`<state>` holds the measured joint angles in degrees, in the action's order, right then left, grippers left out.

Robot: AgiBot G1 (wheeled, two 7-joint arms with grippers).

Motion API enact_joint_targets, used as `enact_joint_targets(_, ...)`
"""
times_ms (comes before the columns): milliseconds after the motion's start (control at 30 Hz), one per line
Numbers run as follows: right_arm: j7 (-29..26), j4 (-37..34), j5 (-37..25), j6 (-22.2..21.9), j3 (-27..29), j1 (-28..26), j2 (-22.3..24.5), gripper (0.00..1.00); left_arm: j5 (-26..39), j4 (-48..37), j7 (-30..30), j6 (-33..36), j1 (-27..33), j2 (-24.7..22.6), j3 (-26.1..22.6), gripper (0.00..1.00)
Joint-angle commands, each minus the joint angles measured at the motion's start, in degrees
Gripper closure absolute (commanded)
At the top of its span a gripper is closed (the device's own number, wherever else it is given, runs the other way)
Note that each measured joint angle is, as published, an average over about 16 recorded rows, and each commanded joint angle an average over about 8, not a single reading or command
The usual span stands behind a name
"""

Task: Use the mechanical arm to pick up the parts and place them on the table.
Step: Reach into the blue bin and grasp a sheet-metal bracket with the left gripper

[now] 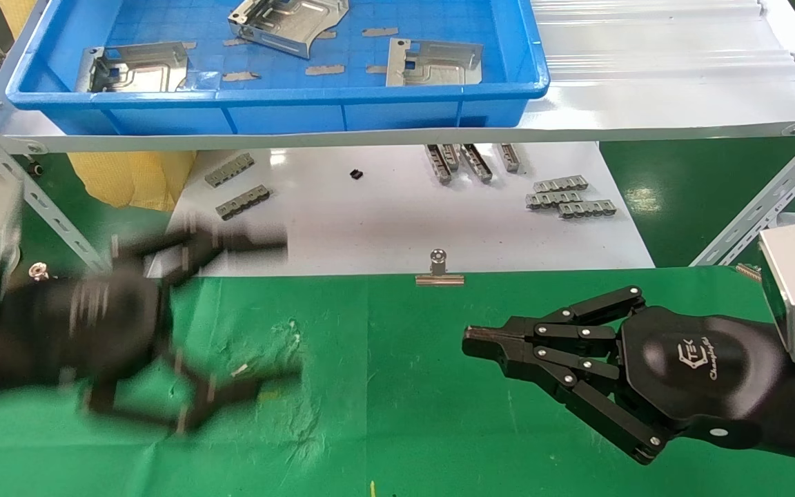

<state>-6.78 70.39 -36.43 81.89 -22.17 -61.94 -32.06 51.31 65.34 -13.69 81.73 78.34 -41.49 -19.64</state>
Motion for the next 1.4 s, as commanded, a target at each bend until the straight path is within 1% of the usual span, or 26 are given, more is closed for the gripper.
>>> enact_joint_targets(33, 0.00, 0.00, 0.00, 0.00, 0.00, 0.00, 0.00, 1.00, 2.79, -1.23, -1.56, -1.08, 5.34, -1.58, -1.01, 0.00)
enact_joint_targets(167, 0.00, 0.00, 0.00, 0.00, 0.00, 0.00, 0.00, 1.00, 11.43, -14.64, -1.67, -4.99, 18.09, -9.12, -4.89, 0.00)
enact_joint_targets(300, 0.00, 0.00, 0.00, 0.00, 0.00, 0.00, 0.00, 1.00, 19.33, -30.37, 0.36, -14.14, 27.78, -17.64, -7.90, 0.00)
enact_joint_targets(433, 0.00, 0.00, 0.00, 0.00, 0.00, 0.00, 0.00, 1.00, 25.38, -44.15, 2.22, -26.41, 34.38, -26.09, -10.14, 0.00)
enact_joint_targets(533, 0.00, 0.00, 0.00, 0.00, 0.00, 0.00, 0.00, 1.00, 28.27, -51.76, 2.97, -33.72, 37.46, -31.16, -11.47, 0.00)
enact_joint_targets(567, 0.00, 0.00, 0.00, 0.00, 0.00, 0.00, 0.00, 1.00, 28.96, -53.77, 3.10, -35.64, 38.17, -32.47, -11.83, 0.01)
enact_joint_targets(600, 0.00, 0.00, 0.00, 0.00, 0.00, 0.00, 0.00, 1.00, 29.47, -55.41, 3.14, -37.16, 38.68, -33.54, -12.14, 0.08)
enact_joint_targets(633, 0.00, 0.00, 0.00, 0.00, 0.00, 0.00, 0.00, 0.97, 29.91, -56.76, 3.13, -38.46, 39.08, -34.42, -12.43, 0.20)
enact_joint_targets(667, 0.00, 0.00, 0.00, 0.00, 0.00, 0.00, 0.00, 0.86, 30.27, -57.83, 3.08, -39.51, 39.38, -35.11, -12.70, 0.33)
enact_joint_targets(833, 0.00, 0.00, 0.00, 0.00, 0.00, 0.00, 0.00, 0.23, 31.22, -59.85, 2.18, -42.18, 39.58, -36.28, -13.85, 0.94)
enact_joint_targets(867, 0.00, 0.00, 0.00, 0.00, 0.00, 0.00, 0.00, 0.11, 31.33, -59.92, 1.92, -42.59, 39.53, -36.30, -14.05, 1.00)
enact_joint_targets(900, 0.00, 0.00, 0.00, 0.00, 0.00, 0.00, 0.00, 0.01, 31.44, -59.96, 1.69, -43.01, 39.47, -36.29, -14.25, 1.00)
enact_joint_targets(933, 0.00, 0.00, 0.00, 0.00, 0.00, 0.00, 0.00, 0.00, 31.55, -60.01, 1.45, -43.45, 39.40, -36.27, -14.45, 1.00)
enact_joint_targets(1133, 0.00, 0.00, 0.00, 0.00, 0.00, 0.00, 0.00, 0.00, 32.08, -60.39, 0.23, -45.80, 38.98, -36.15, -15.44, 1.00)
enact_joint_targets(1400, 0.00, 0.00, 0.00, 0.00, 0.00, 0.00, 0.00, 0.00, 32.68, -59.81, -0.83, -46.92, 38.60, -36.26, -16.74, 1.00)
